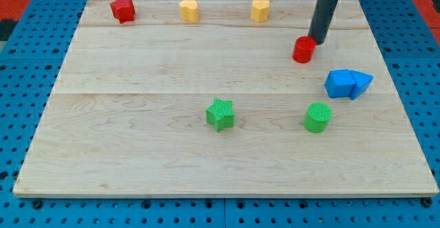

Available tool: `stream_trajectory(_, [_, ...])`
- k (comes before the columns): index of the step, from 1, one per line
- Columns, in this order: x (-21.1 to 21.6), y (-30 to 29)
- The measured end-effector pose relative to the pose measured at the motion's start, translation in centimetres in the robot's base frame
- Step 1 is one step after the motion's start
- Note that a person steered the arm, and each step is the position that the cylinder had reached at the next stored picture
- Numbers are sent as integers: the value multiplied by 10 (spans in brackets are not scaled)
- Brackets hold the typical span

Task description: Place the red circle vertically below the yellow heart

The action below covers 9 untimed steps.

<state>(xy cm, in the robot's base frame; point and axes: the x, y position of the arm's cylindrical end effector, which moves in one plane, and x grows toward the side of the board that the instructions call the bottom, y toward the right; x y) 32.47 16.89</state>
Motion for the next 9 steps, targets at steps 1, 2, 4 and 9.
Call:
stream_trajectory(1, [14,-24])
stream_trajectory(2, [44,-8])
stream_trajectory(4, [61,-59])
stream_trajectory(9, [18,-84])
